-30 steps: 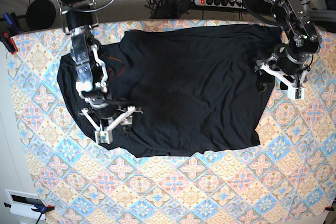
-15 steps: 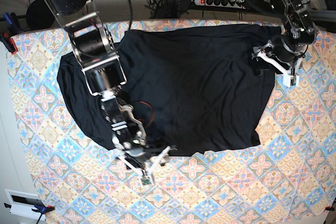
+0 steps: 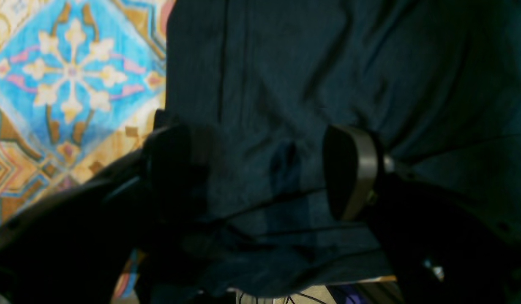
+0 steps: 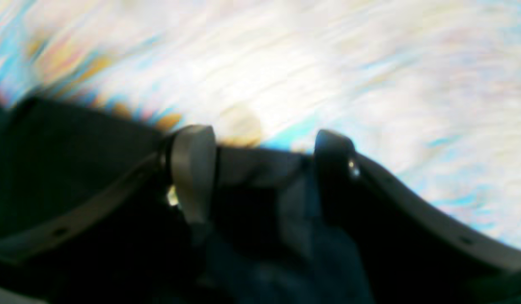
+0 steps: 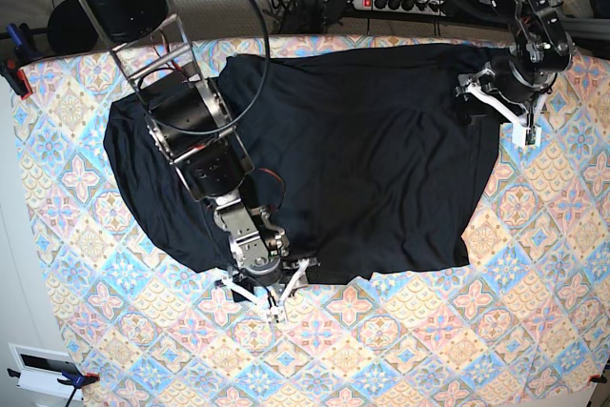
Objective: Layout the t-shirt on the table in an organized manner, then fold the t-shirt properly
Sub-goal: 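Reach the right gripper across the shirt to its hem edge, then grasp the shirt hem with the right gripper and drag it toward the collar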
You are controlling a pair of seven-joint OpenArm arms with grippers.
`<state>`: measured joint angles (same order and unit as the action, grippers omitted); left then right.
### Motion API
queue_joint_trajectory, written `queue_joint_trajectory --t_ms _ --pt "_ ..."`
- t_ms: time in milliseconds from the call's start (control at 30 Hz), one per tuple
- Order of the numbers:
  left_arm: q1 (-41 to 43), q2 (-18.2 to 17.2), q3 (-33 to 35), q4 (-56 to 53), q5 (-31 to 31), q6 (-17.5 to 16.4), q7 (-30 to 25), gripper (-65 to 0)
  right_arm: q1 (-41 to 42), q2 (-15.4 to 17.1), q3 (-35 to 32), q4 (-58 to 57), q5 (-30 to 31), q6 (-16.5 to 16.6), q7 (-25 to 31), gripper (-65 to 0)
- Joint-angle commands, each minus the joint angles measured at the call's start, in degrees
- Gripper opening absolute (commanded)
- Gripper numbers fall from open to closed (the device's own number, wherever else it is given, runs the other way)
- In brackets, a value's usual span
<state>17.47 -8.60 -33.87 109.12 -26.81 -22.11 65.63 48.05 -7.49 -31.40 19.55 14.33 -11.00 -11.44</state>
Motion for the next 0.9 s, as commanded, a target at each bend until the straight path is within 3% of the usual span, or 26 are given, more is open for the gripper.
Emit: queue_joint_trajectory --t_ms 0,333,700,867 --pt "-0.3 -0.7 -0.2 1.2 -0.8 0.0 -1.0 -19.9 2.6 -1.2 0.1 1.2 -0.1 -0.2 2.2 -29.3" --pt "0.5 -0.7 -0.2 1.3 -0.8 0.0 -1.1 -19.9 2.0 -1.3 0.1 1.2 -0.1 -0.3 3.0 -29.3" --pt "0.2 -0.7 -0.2 1.3 -0.8 0.0 -1.1 -19.9 -8.4 -1.3 -0.8 5.4 -0.1 -0.3 2.4 -29.3" --pt "0.1 -0.7 -0.2 1.2 -0.8 0.0 -1.1 -19.9 -11.3 -1.3 -2.0 15.0 -0.1 -0.3 -3.8 -29.3"
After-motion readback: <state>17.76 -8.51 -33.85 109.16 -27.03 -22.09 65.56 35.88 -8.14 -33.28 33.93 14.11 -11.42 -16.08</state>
